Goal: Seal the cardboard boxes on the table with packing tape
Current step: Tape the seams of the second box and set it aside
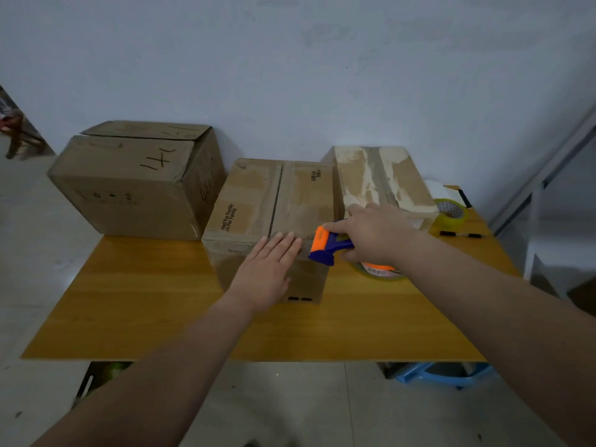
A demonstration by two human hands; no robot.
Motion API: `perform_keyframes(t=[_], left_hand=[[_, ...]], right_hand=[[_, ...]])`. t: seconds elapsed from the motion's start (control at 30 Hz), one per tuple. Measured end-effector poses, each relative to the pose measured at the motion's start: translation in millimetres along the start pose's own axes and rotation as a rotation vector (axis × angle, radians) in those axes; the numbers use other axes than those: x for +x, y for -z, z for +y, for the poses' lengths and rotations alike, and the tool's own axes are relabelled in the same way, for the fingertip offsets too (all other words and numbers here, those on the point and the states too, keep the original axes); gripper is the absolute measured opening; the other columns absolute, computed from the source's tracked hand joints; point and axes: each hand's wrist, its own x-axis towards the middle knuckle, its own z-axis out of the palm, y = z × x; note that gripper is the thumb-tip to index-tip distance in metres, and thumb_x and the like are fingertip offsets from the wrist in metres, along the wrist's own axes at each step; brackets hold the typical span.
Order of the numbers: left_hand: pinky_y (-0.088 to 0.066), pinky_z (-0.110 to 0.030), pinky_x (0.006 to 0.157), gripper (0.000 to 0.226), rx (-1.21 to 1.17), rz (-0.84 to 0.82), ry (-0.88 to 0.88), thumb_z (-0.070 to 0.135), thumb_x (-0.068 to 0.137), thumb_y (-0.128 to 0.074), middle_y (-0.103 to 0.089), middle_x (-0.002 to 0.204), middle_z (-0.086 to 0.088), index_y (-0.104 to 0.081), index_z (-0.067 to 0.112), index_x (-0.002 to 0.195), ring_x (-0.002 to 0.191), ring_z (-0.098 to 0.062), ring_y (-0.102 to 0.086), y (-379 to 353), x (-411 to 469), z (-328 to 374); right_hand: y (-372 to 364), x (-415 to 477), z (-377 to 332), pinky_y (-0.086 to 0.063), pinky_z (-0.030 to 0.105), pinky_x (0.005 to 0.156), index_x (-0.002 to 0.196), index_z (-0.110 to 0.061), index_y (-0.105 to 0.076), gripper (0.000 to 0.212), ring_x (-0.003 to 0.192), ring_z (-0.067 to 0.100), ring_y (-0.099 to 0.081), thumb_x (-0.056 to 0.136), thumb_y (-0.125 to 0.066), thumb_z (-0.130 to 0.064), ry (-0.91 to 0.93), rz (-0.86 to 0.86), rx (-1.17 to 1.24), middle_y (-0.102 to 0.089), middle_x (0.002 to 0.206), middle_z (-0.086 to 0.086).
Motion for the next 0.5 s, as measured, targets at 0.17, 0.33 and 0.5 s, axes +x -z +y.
perform_keyframes(t=[0.17, 0.33, 0.5], left_hand=[[0.005, -0.039, 0.118, 0.07, -0.027, 0.038, 0.123, 0.036, 0.098, -0.042, -0.002, 0.16, -0.004, 0.004, 0.028, 0.151, 0.147, -0.024, 0.003, -1, 3, 26], [0.003, -0.038, 0.117, 0.07, 0.021, 0.055, 0.131, 0.032, 0.097, -0.043, -0.005, 0.16, -0.001, 0.001, 0.03, 0.151, 0.147, -0.02, 0.0, 0, 2, 24], [-0.002, -0.038, 0.119, 0.066, 0.022, 0.003, 0.165, 0.044, 0.097, -0.041, -0.012, 0.159, -0.002, -0.005, 0.031, 0.151, 0.146, -0.021, -0.008, 9, 6, 31]], right_hand=[[-2, -4, 8, -0.034, 0.032, 0.073, 0.148, -0.042, -0.023, 0.067, 0.102, 0.026, -0.051, 0.09, -0.051, -0.058, 0.038, -0.016, -0.004, -0.048, 0.116, 0.007], [0, -19, 25, -0.038, 0.03, 0.075, 0.149, -0.047, -0.014, 0.079, 0.095, 0.021, -0.045, 0.084, -0.056, -0.063, 0.074, -0.045, 0.089, -0.04, 0.108, 0.002], [6, -67, 96, -0.04, 0.029, 0.077, 0.147, -0.05, -0.018, 0.074, 0.103, 0.019, -0.05, 0.083, -0.053, -0.066, -0.029, -0.039, -0.042, -0.043, 0.109, -0.004]])
